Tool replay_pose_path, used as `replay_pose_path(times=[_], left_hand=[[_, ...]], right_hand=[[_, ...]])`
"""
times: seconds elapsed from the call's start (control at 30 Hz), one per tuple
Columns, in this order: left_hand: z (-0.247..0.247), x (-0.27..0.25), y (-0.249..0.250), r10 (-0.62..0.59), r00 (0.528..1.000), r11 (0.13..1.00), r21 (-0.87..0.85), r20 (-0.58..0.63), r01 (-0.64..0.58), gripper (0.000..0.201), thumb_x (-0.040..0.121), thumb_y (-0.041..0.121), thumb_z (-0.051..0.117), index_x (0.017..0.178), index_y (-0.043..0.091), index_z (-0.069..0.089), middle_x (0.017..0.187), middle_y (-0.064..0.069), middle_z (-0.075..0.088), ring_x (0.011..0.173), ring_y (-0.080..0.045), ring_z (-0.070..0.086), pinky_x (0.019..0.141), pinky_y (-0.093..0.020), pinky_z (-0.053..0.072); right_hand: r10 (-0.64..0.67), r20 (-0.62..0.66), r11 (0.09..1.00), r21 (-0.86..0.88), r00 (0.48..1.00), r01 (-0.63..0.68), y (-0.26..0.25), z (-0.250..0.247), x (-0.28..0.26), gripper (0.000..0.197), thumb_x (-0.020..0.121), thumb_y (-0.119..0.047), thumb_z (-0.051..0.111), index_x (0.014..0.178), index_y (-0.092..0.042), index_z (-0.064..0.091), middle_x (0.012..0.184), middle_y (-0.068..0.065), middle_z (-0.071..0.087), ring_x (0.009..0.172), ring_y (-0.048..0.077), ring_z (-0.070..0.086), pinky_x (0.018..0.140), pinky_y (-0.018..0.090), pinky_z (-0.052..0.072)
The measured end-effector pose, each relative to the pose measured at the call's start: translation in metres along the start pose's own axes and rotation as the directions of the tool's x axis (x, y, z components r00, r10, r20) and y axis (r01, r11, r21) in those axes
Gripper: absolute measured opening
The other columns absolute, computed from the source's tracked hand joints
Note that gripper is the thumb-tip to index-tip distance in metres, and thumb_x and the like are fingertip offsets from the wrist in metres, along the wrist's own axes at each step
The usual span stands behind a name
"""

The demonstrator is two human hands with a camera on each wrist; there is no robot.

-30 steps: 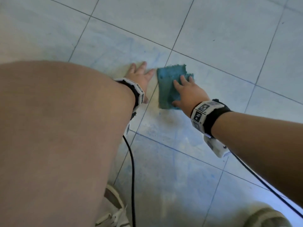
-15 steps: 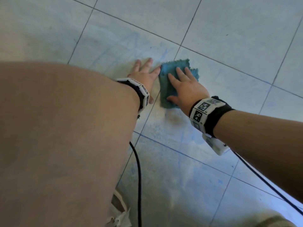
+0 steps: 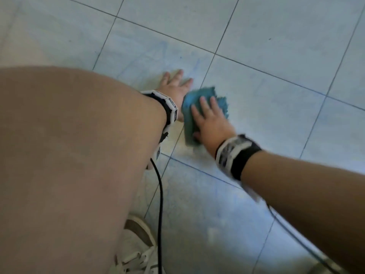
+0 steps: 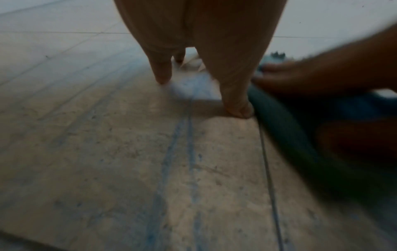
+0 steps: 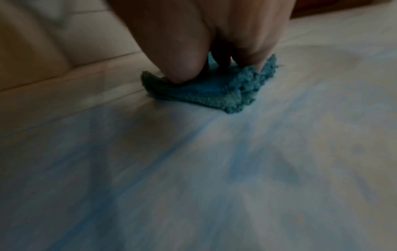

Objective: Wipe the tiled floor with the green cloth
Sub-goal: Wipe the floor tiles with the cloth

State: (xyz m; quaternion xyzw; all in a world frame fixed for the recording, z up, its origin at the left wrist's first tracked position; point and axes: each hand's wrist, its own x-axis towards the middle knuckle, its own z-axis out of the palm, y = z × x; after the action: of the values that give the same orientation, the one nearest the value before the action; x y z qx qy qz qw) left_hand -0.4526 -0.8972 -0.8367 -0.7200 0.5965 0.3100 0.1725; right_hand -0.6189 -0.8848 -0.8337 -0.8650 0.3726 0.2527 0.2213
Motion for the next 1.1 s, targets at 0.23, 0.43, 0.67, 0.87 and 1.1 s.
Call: replay_pose_path(times=[0.23,0.43,0.67,0.87,1.1], left_hand=[[0.000,-0.005,0.004,-0.026,0.999,1.000,0.014,0.029,0.026,0.108,0.086,0.020,0.076,0.157,0.036,-0.003,0.163,0.005,-0.022,0.150,-0.032,-0.016,0.120,-0.048,0.012],[0.005,-0.017,0.017,0.000,0.999,0.995,0.103,0.050,-0.006,0.107,0.088,0.038,0.072,0.157,0.029,-0.009,0.163,0.000,-0.020,0.150,-0.035,-0.012,0.121,-0.048,0.009],[0.019,-0.019,0.030,0.026,0.999,1.000,0.016,0.026,-0.027,0.109,0.081,0.038,0.079,0.157,0.034,0.000,0.164,0.003,-0.019,0.150,-0.035,-0.014,0.120,-0.051,0.012],[0.023,-0.016,0.025,0.024,1.000,0.999,0.026,0.006,-0.025,0.107,0.084,0.035,0.077,0.157,0.036,-0.001,0.163,0.003,-0.020,0.150,-0.035,-0.015,0.121,-0.047,0.009],[0.028,-0.017,0.033,0.008,1.000,0.997,0.077,0.019,-0.010,0.109,0.083,0.041,0.076,0.157,0.034,-0.004,0.163,0.001,-0.020,0.149,-0.038,-0.014,0.121,-0.054,0.015]], right_hand=[[-0.046,0.044,0.999,-0.019,0.998,0.047,0.016,0.025,-0.020,0.083,0.101,-0.042,0.051,0.159,-0.022,-0.006,0.165,0.008,-0.017,0.151,0.033,-0.016,0.124,0.048,0.006],[0.419,-0.091,0.903,0.152,0.904,-0.403,0.148,-0.035,0.005,0.080,0.102,-0.041,0.049,0.160,-0.015,0.000,0.165,0.017,-0.006,0.151,0.040,-0.004,0.123,0.048,0.008],[0.050,-0.012,0.998,0.046,0.999,-0.049,0.043,0.027,-0.031,0.084,0.100,-0.044,0.050,0.160,-0.020,-0.006,0.165,0.011,-0.018,0.150,0.037,-0.016,0.122,0.050,0.006],[-0.114,0.059,0.986,-0.115,0.992,0.121,0.043,0.051,-0.060,0.084,0.101,-0.045,0.048,0.159,-0.018,-0.007,0.164,0.014,-0.018,0.151,0.035,-0.017,0.120,0.042,-0.008],[0.482,-0.091,0.860,0.241,0.871,-0.451,0.168,-0.008,-0.031,0.076,0.104,-0.043,0.042,0.160,-0.019,-0.004,0.166,0.011,-0.012,0.152,0.036,-0.010,0.124,0.048,0.007]])
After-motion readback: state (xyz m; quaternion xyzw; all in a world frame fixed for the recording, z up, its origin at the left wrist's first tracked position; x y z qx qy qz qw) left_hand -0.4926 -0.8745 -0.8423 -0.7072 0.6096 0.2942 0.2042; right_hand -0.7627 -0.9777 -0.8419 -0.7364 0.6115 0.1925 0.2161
